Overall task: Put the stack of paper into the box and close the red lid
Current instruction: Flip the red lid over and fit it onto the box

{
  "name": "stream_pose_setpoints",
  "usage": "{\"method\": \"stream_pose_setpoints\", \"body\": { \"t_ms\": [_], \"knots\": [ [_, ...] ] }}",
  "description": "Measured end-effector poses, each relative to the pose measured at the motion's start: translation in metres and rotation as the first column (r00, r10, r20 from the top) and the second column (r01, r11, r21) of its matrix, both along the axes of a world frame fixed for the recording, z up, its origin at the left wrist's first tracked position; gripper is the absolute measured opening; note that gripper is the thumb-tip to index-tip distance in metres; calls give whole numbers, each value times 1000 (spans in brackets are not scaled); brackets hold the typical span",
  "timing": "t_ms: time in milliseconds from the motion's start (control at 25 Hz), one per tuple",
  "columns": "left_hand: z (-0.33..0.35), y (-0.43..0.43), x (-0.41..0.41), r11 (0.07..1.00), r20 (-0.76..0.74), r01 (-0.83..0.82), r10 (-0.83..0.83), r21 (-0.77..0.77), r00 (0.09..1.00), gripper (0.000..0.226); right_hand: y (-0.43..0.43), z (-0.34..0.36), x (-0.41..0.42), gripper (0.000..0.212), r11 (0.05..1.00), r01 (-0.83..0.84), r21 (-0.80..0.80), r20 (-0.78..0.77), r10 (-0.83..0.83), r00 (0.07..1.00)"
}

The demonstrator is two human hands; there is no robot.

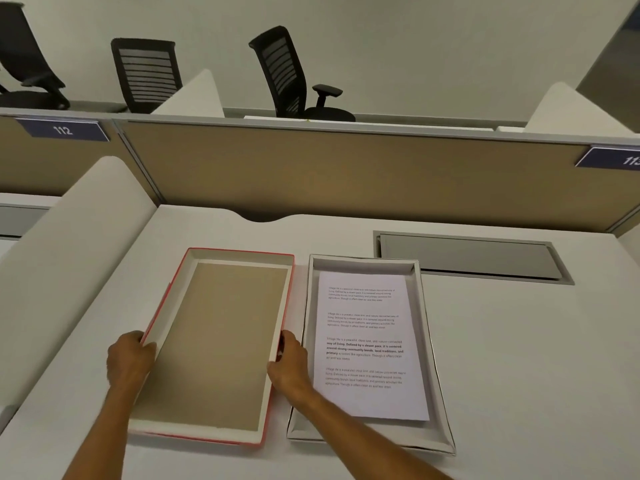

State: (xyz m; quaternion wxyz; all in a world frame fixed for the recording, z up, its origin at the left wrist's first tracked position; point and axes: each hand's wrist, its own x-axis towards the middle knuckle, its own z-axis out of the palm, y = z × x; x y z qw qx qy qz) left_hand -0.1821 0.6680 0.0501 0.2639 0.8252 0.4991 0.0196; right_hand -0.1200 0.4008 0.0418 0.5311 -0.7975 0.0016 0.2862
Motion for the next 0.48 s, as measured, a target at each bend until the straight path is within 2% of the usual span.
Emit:
{"method": "stream_pose_setpoints", "body": {
  "t_ms": [120,240,400,480],
  "knots": [
    [14,9,-2,996,-44,82,-83,-39,996,10,-4,0,2,49,1000,-21,14,24,21,1000],
    [48,20,-8,978,-22,82,-88,-192,996,10,-8,0,3,48,999,-34,10,25,33,999],
    [101,9,-16,955,113,52,-19,-292,993,28,-12,14,4,46,997,-69,-40,61,71,996],
    [121,-6,-16,955,179,87,-37,-282,983,38,-12,35,4,45,998,-70,-6,118,70,991]
  ]
}}
